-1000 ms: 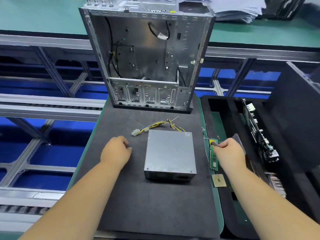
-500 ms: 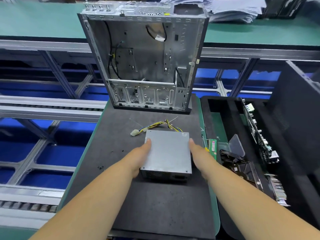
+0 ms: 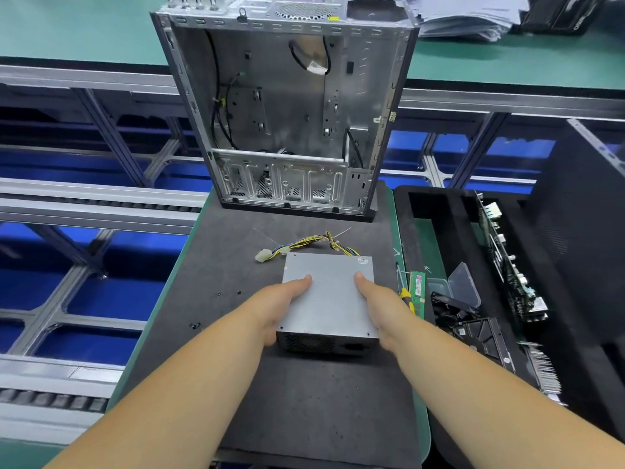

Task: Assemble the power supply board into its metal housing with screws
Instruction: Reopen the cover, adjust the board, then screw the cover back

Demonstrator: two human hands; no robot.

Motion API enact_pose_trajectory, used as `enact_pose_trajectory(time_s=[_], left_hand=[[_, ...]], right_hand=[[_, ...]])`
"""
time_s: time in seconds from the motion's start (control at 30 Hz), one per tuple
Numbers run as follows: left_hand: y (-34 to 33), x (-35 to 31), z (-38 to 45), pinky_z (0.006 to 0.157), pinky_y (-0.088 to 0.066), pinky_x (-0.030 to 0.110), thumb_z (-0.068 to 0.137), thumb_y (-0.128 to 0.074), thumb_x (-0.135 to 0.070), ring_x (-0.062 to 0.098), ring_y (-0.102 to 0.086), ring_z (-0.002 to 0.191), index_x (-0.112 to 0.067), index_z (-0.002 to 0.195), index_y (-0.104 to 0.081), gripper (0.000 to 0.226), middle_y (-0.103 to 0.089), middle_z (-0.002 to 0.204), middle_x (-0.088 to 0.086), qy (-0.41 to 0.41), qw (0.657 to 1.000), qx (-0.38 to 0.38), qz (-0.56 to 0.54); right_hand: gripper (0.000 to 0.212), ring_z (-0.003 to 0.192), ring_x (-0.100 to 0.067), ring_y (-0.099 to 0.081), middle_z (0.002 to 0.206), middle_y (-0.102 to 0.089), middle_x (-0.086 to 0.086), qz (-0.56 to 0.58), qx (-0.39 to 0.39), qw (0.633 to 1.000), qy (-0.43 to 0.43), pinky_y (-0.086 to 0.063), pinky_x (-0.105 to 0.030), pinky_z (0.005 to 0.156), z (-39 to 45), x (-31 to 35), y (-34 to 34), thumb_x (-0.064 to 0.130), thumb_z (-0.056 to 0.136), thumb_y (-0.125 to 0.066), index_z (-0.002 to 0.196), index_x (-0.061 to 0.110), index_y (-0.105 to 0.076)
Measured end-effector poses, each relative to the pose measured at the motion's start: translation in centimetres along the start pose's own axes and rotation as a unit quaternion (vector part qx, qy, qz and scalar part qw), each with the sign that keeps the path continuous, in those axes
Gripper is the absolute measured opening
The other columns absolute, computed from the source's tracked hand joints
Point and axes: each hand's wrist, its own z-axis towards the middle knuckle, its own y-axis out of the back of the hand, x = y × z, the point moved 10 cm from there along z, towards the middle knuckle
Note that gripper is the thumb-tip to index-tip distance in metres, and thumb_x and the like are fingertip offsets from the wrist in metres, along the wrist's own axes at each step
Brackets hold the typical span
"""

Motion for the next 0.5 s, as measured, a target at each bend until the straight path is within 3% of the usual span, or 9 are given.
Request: enact_pose_trajectory(time_s=[0.07,0.13,0.23,0.3,0.43,0.5], left_hand=[[-0.2,0.0,-0.2,0.102,-0.048,0.041,0.078,-0.077,-0.045,0.023,-0.072,0.098,-0.018,0.112,-0.071,0.043,-0.076,0.102,0.002,0.003,1.0,0.011,0.005],[-0.4,-0.1,-0.4,0.102,-0.048,0.04,0.073,-0.081,-0.048,0.021,-0.072,0.098,-0.021,0.11,-0.072,0.047,-0.076,0.101,-0.001,0.001,1.0,0.016,0.012],[-1.1,-0.9,-1.1,0.071,-0.059,0.03,0.076,-0.08,-0.044,0.02,-0.074,0.087,-0.02,0.104,-0.073,0.038,-0.077,0.095,0.001,-0.008,0.999,0.04,0.001],[-1.2,-1.3,-1.5,0.064,-0.059,0.03,0.079,-0.077,-0.041,0.021,-0.074,0.088,-0.019,0.104,-0.073,0.033,-0.076,0.097,0.003,-0.005,0.999,0.051,-0.006],[-0.8,-2.8,-1.9,0.077,-0.057,0.034,0.089,-0.067,-0.036,0.018,-0.074,0.087,-0.02,0.097,-0.073,0.018,-0.077,0.097,0.002,-0.024,0.999,0.043,0.009],[-0.3,-4.0,-2.2,0.087,-0.055,0.036,0.092,-0.065,-0.031,0.016,-0.074,0.082,-0.022,0.088,-0.073,0.012,-0.077,0.094,0.001,-0.053,0.998,0.02,-0.004]], right_hand=[[0.037,0.093,-0.023,-0.071,0.1,-0.074,-0.001,0.01,0.006,1.0,-0.002,-0.054,-0.04,0.092,-0.1,0.3,0.1,0.049,0.095,-0.057,0.109,0.016,-0.068],[0.034,0.085,-0.02,-0.073,0.092,-0.076,0.001,0.015,0.016,1.0,-0.001,-0.056,-0.035,0.081,-0.2,0.5,0.2,0.048,0.096,-0.057,0.104,0.016,-0.069],[0.032,0.073,-0.015,-0.075,0.083,-0.077,0.004,0.022,0.038,0.999,0.002,-0.055,-0.028,0.066,-0.6,1.2,0.1,0.047,0.097,-0.055,0.101,0.018,-0.069],[0.03,0.079,-0.017,-0.075,0.086,-0.077,0.002,0.032,0.051,0.998,-0.005,-0.057,-0.033,0.075,-1.0,1.6,0.2,0.046,0.098,-0.054,0.104,0.02,-0.068],[0.025,0.082,-0.018,-0.074,0.089,-0.077,0.0,0.021,0.068,0.997,-0.003,-0.057,-0.037,0.079,-2.3,3.5,0.1,0.038,0.1,-0.053,0.104,0.018,-0.067],[0.024,0.094,-0.021,-0.072,0.095,-0.077,-0.001,-0.002,0.059,0.998,0.01,-0.053,-0.042,0.093,-3.0,4.9,0.2,0.037,0.099,-0.054,0.105,0.018,-0.067]])
